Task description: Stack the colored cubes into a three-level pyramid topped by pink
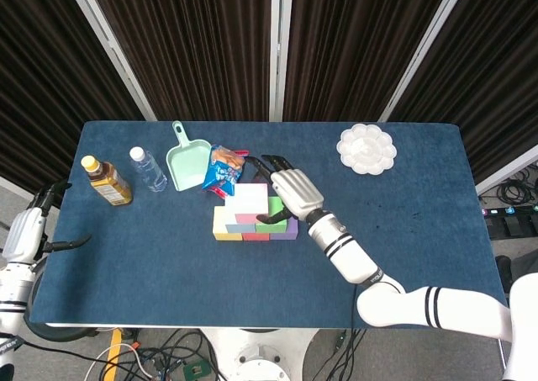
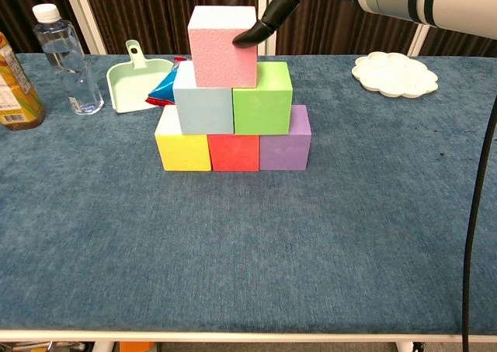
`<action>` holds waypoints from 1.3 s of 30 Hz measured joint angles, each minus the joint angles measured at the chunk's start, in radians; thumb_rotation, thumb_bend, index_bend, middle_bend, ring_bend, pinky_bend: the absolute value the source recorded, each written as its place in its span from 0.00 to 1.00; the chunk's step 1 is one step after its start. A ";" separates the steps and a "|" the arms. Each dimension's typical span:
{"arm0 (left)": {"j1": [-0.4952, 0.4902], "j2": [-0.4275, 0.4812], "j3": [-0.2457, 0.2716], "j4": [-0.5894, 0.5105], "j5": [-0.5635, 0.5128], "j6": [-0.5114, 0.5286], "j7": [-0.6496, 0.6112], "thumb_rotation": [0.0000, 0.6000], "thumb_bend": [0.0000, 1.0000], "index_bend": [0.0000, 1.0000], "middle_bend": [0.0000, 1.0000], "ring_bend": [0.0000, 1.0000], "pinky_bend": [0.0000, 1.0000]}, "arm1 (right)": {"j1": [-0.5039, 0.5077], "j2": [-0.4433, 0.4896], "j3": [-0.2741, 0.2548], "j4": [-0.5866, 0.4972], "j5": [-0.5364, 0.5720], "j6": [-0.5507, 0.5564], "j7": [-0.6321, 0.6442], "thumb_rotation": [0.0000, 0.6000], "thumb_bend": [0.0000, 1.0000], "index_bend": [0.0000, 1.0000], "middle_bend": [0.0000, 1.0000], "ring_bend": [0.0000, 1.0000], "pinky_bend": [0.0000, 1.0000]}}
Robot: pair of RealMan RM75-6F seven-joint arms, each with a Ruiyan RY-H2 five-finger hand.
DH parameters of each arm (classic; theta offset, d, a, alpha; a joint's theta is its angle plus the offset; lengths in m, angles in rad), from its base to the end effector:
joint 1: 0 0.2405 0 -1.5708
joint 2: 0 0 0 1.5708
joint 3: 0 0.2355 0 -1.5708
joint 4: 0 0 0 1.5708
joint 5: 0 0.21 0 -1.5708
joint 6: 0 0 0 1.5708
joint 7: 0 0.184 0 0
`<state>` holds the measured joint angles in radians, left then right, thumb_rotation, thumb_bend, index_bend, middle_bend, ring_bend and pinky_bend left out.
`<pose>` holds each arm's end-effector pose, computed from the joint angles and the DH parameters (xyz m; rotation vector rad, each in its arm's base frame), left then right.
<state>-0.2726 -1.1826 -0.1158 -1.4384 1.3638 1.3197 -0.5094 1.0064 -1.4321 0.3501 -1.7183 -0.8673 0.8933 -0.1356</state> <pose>-0.3007 0.2938 0.1462 -1.2181 -1.2320 -1.2336 0.0154 -0.3827 0.0042 1.8616 -1.2703 1.3183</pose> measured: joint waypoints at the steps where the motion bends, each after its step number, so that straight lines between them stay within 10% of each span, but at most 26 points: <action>1: 0.000 -0.001 -0.001 0.001 0.001 -0.001 0.000 1.00 0.06 0.08 0.13 0.03 0.16 | 0.000 0.000 0.001 0.000 -0.001 0.002 0.001 1.00 0.15 0.00 0.39 0.00 0.00; 39: 0.002 -0.013 -0.018 -0.011 0.006 -0.039 0.025 1.00 0.06 0.08 0.13 0.03 0.16 | -0.026 0.012 -0.022 -0.005 -0.049 0.007 0.020 1.00 0.16 0.00 0.37 0.00 0.00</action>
<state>-0.2702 -1.1958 -0.1334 -1.4491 1.3702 1.2802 -0.4844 0.9807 -1.4200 0.3280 -1.7230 -0.9164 0.9007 -0.1159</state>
